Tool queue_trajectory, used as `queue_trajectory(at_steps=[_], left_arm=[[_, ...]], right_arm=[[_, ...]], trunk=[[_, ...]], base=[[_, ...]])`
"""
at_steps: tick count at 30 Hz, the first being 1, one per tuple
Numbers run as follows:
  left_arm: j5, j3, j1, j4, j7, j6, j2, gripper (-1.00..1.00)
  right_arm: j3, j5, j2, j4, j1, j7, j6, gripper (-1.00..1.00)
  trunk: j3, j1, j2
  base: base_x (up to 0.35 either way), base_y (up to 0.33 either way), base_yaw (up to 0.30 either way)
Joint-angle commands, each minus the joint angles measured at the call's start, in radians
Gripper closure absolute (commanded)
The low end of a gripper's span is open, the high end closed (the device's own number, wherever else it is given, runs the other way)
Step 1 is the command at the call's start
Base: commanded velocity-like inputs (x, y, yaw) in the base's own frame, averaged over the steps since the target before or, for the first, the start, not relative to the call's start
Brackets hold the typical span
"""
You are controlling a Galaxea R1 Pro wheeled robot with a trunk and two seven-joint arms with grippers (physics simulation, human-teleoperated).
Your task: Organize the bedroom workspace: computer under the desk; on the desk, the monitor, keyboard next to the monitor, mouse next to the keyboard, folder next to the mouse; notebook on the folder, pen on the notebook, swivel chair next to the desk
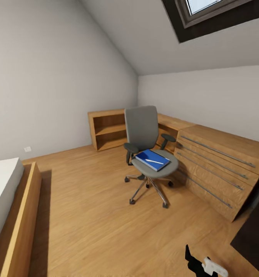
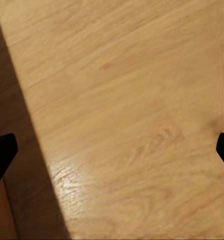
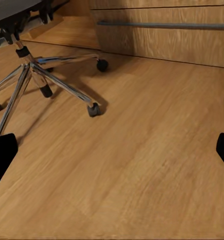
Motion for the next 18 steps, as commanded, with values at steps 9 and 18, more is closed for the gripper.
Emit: queue_trajectory(at_steps=[9,18], left_arm=[[0.008,-0.004,0.0,0.001,0.007,-0.003,0.001,-1.0],[0.01,-0.001,0.0,0.001,0.008,-0.018,0.001,-1.0]], right_arm=[[-0.006,0.014,0.009,0.002,-0.001,0.007,-0.001,-1.0],[-0.004,0.015,0.018,0.002,-0.001,-0.04,0.0,-1.0]], trunk=[[0.029,-0.035,0.063],[0.051,-0.07,0.126]], base=[[-0.286,0.0,-0.265],[-0.029,0.0,-0.251]])
